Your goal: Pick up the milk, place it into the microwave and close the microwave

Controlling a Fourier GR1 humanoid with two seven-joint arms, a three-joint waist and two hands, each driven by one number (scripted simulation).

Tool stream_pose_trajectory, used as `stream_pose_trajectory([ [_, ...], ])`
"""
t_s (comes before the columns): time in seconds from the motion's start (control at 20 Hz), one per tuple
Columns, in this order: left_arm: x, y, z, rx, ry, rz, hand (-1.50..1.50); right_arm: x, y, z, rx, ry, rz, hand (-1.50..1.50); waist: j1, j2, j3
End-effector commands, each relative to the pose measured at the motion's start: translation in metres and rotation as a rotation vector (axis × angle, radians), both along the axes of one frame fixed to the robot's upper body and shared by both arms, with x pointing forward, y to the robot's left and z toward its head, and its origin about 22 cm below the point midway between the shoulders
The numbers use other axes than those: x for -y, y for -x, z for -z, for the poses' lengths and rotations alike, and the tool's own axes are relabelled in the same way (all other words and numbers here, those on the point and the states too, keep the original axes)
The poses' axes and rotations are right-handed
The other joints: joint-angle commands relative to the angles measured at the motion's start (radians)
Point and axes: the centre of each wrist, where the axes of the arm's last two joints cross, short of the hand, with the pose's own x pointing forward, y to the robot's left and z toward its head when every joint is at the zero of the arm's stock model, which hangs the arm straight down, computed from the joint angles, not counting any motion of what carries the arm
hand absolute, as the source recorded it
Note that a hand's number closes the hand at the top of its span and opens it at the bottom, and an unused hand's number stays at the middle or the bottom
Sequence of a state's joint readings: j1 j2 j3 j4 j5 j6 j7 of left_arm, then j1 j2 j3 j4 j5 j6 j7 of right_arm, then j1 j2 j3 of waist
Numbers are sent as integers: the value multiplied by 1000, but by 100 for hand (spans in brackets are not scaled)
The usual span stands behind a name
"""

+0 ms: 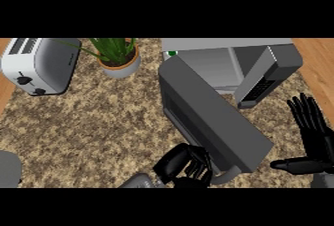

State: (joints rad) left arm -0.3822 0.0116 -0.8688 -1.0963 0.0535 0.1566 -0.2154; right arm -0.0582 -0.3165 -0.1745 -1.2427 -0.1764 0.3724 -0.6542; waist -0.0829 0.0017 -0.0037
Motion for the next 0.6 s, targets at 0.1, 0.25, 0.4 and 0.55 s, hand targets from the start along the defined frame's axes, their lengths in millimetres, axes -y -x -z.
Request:
stream_pose_trajectory([
  [0.1, 23, 12, -6, 14, 73, -105, 150, 3, 1, -28, 26, -19, -85, -150, -29, 7, -1],
  [0.25, 25, -5, -17, 28, 107, -170, 150, 2, -5, -43, 58, -28, -133, -150, -61, 14, -3],
  [0.4, 30, -8, -24, 71, 147, -213, 150, 3, -5, -49, 52, -23, -219, -150, -78, 17, -3],
  [0.55, 35, -27, -41, 109, 175, -236, 150, 2, -11, -64, 65, 1, -291, -150, -97, 24, -3],
])
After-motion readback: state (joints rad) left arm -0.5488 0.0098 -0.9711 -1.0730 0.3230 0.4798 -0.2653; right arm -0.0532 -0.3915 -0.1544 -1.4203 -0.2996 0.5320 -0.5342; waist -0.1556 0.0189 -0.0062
